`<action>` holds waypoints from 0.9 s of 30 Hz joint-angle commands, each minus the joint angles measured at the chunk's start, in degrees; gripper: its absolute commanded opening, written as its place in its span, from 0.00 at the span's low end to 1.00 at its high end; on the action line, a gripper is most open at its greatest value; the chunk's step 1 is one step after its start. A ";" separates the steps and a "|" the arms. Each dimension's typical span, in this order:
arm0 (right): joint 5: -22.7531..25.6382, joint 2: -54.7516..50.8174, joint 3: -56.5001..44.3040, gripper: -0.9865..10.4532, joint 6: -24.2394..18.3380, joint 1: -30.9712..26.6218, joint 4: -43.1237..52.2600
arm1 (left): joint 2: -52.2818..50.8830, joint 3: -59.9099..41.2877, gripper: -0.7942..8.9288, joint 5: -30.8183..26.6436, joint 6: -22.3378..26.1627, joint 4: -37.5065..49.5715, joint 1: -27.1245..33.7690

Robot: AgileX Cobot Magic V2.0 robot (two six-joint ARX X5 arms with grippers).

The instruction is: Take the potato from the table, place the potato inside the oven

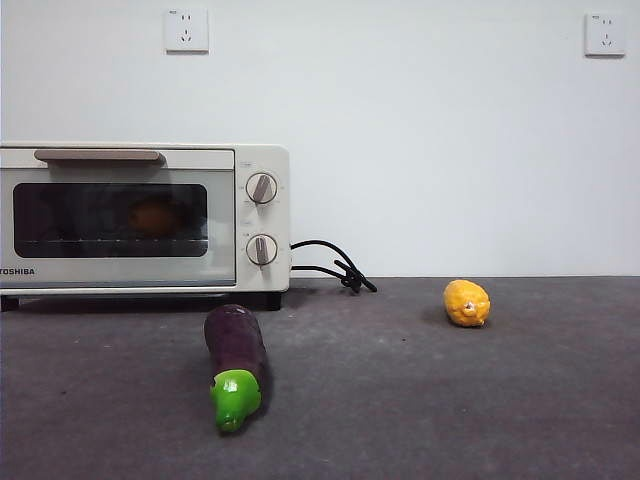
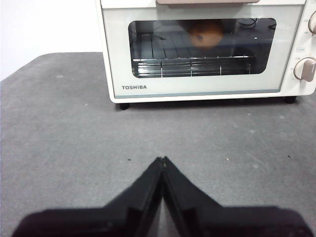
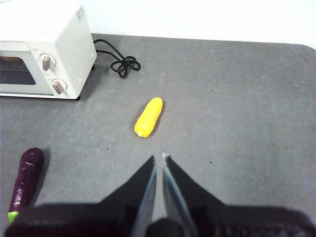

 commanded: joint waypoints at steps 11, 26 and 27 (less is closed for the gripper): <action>0.24 -0.04 -0.44 0.11 0.59 0.07 -1.42 | 1.11 -0.57 0.08 0.20 -0.61 0.55 0.20; 2.58 -3.32 -0.48 0.11 -0.63 -9.64 -1.40 | 1.40 -0.57 0.08 0.20 -0.61 0.55 0.20; 2.60 -3.65 -0.52 0.11 -1.16 -11.30 -1.40 | 1.42 -0.57 0.08 0.22 -0.61 0.55 0.20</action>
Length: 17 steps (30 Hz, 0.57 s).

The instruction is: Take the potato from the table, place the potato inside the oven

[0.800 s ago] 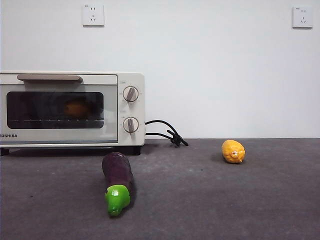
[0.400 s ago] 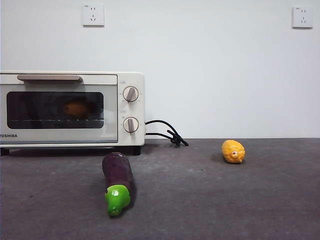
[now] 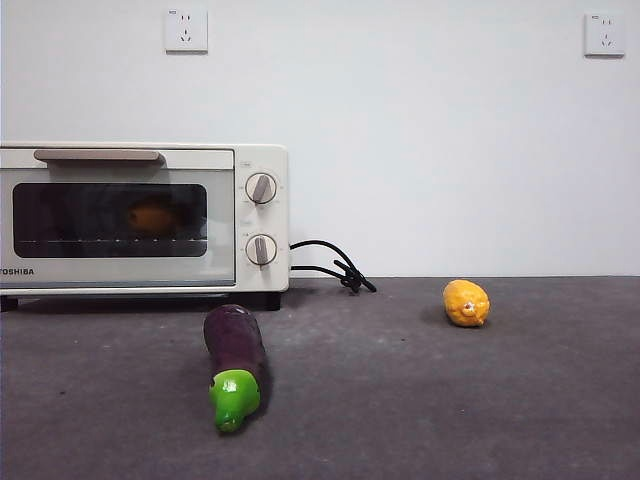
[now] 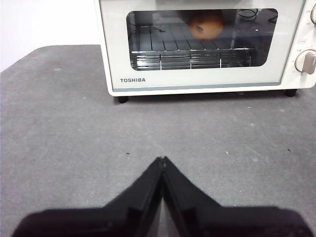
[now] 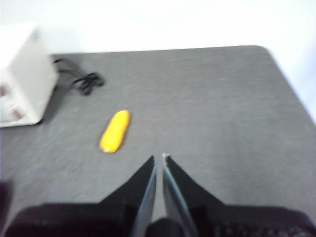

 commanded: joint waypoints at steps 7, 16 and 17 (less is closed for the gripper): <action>2.10 -5.44 -4.35 0.11 -0.50 -16.68 -1.42 | 0.37 -0.57 0.08 0.11 -0.61 0.55 0.20; -10.32 -19.65 -23.41 0.11 -6.84 -32.92 18.71 | 0.92 -0.57 0.08 0.11 -0.61 0.55 0.20; -14.73 -21.35 -25.81 0.11 -9.31 -34.45 23.50 | 1.01 -0.57 0.08 0.11 -0.61 0.55 0.20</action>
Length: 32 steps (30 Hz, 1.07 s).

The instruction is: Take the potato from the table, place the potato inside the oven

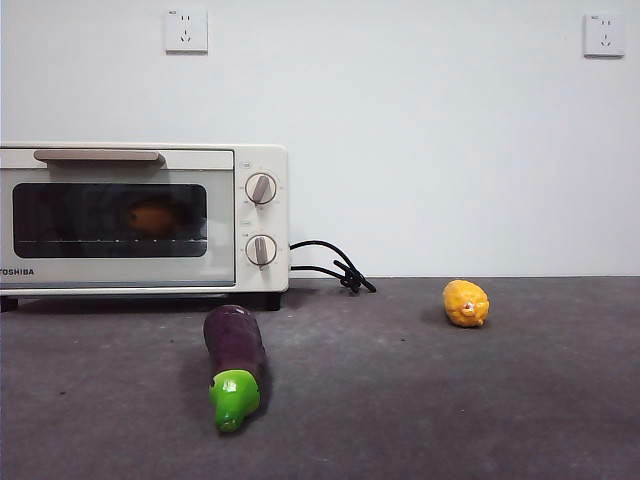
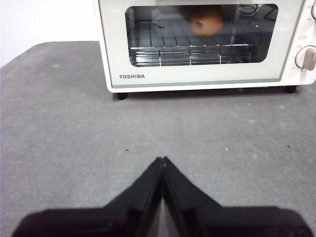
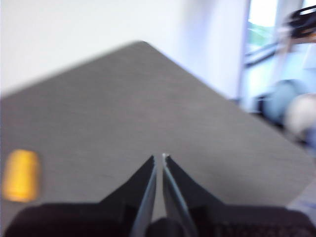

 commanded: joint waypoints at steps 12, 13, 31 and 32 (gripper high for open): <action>-48.98 -15.02 -36.50 0.11 -19.96 -20.50 57.99 | 0.35 -0.57 0.08 0.02 -0.61 0.52 0.20; -49.75 -16.02 -38.49 0.11 -19.98 -21.24 60.00 | 0.37 -0.57 0.08 0.02 -0.61 0.52 0.20; -49.44 -19.98 -57.68 0.11 -31.71 -24.02 67.01 | 0.63 -0.57 0.08 0.02 -0.61 0.52 0.20; -49.29 -19.98 -57.68 0.11 -31.93 -24.02 66.01 | 0.63 -0.57 0.08 0.02 -0.61 0.52 0.20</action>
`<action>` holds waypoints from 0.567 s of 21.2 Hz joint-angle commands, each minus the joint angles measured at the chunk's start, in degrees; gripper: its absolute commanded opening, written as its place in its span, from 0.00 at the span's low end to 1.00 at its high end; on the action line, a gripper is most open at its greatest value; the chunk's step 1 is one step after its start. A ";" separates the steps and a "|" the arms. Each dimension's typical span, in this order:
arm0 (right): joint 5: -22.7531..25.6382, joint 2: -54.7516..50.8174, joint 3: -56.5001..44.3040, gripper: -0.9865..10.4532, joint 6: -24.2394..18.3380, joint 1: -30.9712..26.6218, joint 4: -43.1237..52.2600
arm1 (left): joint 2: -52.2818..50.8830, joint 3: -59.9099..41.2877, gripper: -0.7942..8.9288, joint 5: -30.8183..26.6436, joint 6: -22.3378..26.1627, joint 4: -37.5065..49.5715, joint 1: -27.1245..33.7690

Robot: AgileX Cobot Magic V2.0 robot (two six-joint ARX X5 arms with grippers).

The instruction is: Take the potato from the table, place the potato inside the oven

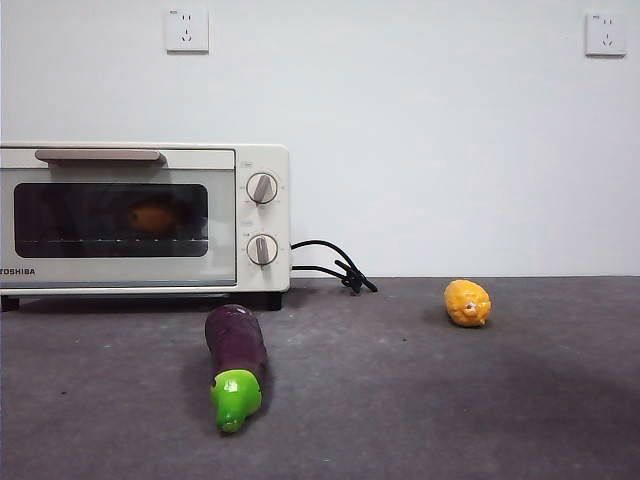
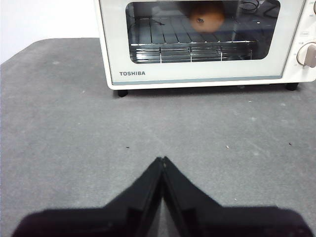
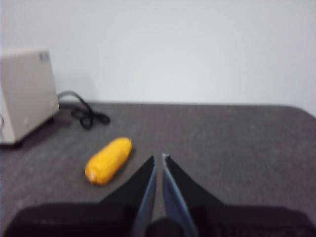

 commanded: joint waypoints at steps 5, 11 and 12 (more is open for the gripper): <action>0.66 -0.15 -0.63 0.11 -2.78 -0.02 -4.48 | 0.11 -0.57 0.08 0.02 -0.57 0.55 0.20; 1.16 -0.15 -0.63 0.11 -3.17 -0.02 -11.78 | 0.11 -0.57 0.08 0.02 -0.57 0.55 0.20; 1.57 -0.15 -0.63 0.11 -2.80 -0.02 -11.61 | 0.11 -0.57 0.08 0.02 -0.59 0.55 0.20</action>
